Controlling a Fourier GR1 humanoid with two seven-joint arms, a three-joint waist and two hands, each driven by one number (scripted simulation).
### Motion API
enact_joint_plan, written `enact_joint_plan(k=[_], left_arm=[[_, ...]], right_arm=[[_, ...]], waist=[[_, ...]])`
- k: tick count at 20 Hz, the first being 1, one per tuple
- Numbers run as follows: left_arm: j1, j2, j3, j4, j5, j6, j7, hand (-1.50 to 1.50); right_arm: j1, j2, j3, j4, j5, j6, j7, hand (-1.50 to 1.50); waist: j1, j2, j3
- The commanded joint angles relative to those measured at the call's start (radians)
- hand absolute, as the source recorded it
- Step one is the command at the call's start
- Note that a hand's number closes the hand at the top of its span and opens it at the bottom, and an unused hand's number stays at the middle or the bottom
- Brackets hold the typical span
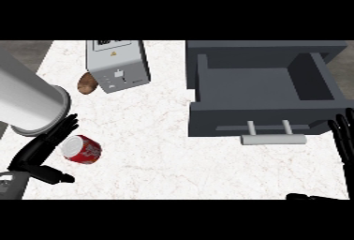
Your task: Pick up the can, place it into the drawer and close the drawer
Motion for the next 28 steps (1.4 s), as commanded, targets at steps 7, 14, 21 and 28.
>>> enact_joint_plan(k=[7,14,21,28], left_arm=[[-0.081,-0.023,-0.036,0.138,-0.012,-0.072,-0.143,-1.50],[-0.089,-0.028,-0.053,0.177,-0.019,-0.049,-0.184,-1.50],[-0.121,-0.073,-0.071,0.169,-0.008,-0.043,-0.131,-1.50],[-0.160,-0.094,-0.094,0.182,-0.021,-0.029,-0.140,-1.50]], right_arm=[[0.033,-0.006,-0.025,0.004,-0.036,0.034,-0.025,-1.50],[0.074,0.011,-0.002,-0.108,-0.021,0.026,0.034,-1.50],[0.013,-0.011,-0.036,-0.044,-0.051,0.026,0.029,-1.50],[0.067,0.013,-0.021,-0.094,-0.053,0.037,0.046,-1.50]], waist=[[-0.005,0.001,0.000],[-0.003,-0.001,0.000],[0.007,-0.003,0.001],[0.002,-0.002,0.001]])
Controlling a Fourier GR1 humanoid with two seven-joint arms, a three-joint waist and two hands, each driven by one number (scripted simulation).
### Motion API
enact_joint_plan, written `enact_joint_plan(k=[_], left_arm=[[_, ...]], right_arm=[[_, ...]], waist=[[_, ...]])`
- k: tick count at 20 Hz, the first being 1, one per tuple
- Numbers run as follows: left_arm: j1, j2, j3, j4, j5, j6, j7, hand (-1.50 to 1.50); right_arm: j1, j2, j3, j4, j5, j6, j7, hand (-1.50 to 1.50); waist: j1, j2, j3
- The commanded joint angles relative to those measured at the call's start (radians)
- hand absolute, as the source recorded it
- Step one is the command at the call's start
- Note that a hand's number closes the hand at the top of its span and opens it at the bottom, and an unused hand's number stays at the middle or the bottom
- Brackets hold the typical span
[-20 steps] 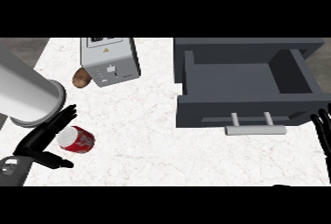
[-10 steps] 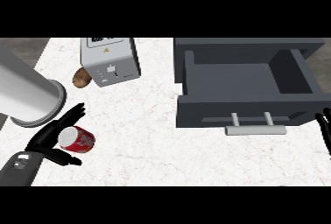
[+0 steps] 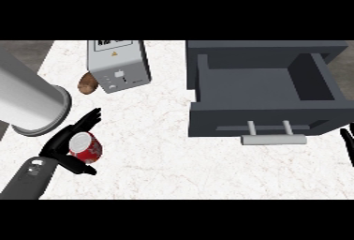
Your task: Pick up the can, place it into the drawer and close the drawer
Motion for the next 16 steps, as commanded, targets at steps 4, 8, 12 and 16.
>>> enact_joint_plan(k=[4,8,12,16], left_arm=[[-0.027,-0.017,-0.012,0.032,0.004,-0.114,-0.107,1.50],[0.029,-0.027,-0.030,-0.035,0.030,-0.174,-0.106,1.50],[0.016,-0.065,-0.026,-0.133,0.097,-0.225,0.045,1.50],[0.077,-0.084,-0.054,-0.228,0.116,-0.228,0.024,1.50]], right_arm=[[-0.004,0.024,0.044,-0.032,0.027,-0.008,0.035,-1.50],[0.008,0.023,0.007,-0.043,0.004,-0.013,0.033,-1.50],[0.005,-0.007,-0.042,0.002,-0.028,0.021,-0.019,-1.50],[0.043,0.028,-0.006,-0.077,-0.007,-0.002,0.032,-1.50]], waist=[[-0.003,0.003,-0.001],[0.007,-0.002,0.000],[0.019,-0.007,0.002],[0.020,-0.007,0.001]])
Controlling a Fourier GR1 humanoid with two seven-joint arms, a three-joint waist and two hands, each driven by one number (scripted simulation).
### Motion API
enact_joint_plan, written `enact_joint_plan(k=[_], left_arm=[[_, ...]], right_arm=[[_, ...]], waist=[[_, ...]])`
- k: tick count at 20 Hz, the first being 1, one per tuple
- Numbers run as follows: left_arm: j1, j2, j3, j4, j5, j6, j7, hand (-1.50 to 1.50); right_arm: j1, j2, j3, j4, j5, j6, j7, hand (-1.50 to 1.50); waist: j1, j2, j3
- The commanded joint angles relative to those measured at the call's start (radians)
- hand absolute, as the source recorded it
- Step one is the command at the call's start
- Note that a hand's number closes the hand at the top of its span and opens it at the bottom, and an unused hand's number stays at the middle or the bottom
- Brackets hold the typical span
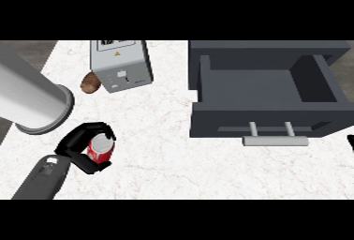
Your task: Pick up the can, place it into the drawer and close the drawer
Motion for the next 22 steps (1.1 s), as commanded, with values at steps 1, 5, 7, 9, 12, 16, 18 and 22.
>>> enact_joint_plan(k=[1,5,7,9,12,16,18,22], left_arm=[[0.016,-0.042,0.060,-0.101,0.103,-0.051,0.058,1.50],[0.006,-0.116,0.240,-0.060,0.214,0.319,0.151,1.50],[0.008,-0.138,0.295,-0.077,0.252,0.422,0.159,1.50],[0.011,-0.182,0.278,-0.164,0.253,0.470,0.168,1.50],[0.014,-0.229,0.233,-0.370,0.255,0.546,0.328,1.50],[0.097,-0.262,0.129,-0.631,0.223,0.572,0.498,1.50],[0.096,-0.260,0.109,-0.685,0.206,0.597,0.535,1.50],[-0.014,-0.314,0.041,-0.766,0.156,0.699,0.646,1.50]], right_arm=[[0.045,0.017,0.002,0.004,-0.002,0.022,-0.031,-1.50],[0.021,0.002,-0.019,0.001,0.000,-0.004,-0.018,-1.50],[0.027,0.008,-0.012,-0.027,-0.016,-0.006,0.010,-1.50],[-0.022,-0.021,-0.045,-0.019,-0.039,-0.016,0.043,-1.50],[0.024,0.001,-0.021,-0.037,-0.013,0.000,0.021,-1.50],[-0.043,-0.015,-0.041,-0.012,-0.025,-0.028,0.056,-1.50],[-0.015,0.005,-0.029,0.034,0.012,-0.002,-0.037,-1.50],[0.022,0.024,0.004,-0.030,0.015,0.000,0.009,-1.50]], waist=[[0.005,-0.002,0.001],[0.018,-0.006,0.002],[0.015,-0.005,0.001],[0.012,-0.003,0.001],[0.011,-0.005,0.001],[0.012,-0.002,0.001],[0.005,0.000,0.000],[-0.004,0.000,0.000]])
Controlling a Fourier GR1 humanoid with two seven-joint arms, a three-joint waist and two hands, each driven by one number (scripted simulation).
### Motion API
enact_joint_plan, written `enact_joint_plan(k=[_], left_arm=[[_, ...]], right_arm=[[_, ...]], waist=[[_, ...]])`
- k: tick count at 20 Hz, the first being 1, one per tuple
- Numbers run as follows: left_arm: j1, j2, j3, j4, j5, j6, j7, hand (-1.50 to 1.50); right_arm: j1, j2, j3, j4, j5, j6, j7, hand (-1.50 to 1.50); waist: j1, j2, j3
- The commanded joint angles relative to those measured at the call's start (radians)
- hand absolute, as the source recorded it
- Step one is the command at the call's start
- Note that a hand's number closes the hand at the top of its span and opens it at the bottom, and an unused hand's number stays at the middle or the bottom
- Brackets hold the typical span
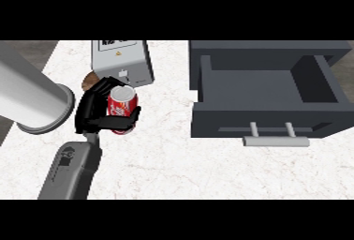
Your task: Pick up the can, place it into the drawer and close the drawer
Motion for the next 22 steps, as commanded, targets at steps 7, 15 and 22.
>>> enact_joint_plan(k=[7,15,22], left_arm=[[-0.197,-0.042,-0.178,-0.168,-0.030,0.187,0.315,1.50],[-0.446,-0.043,-0.299,-0.130,-0.047,0.361,0.457,1.50],[-0.670,-0.043,-0.284,0.062,0.013,0.420,0.473,1.50]], right_arm=[[0.001,-0.002,-0.028,0.042,-0.017,0.033,-0.035,-1.50],[0.019,0.028,0.041,-0.008,0.034,-0.012,-0.023,-1.50],[-0.004,-0.016,-0.033,-0.031,-0.038,0.017,0.022,-1.50]], waist=[[-0.012,0.004,0.000],[-0.018,0.004,0.000],[-0.026,0.005,0.000]])
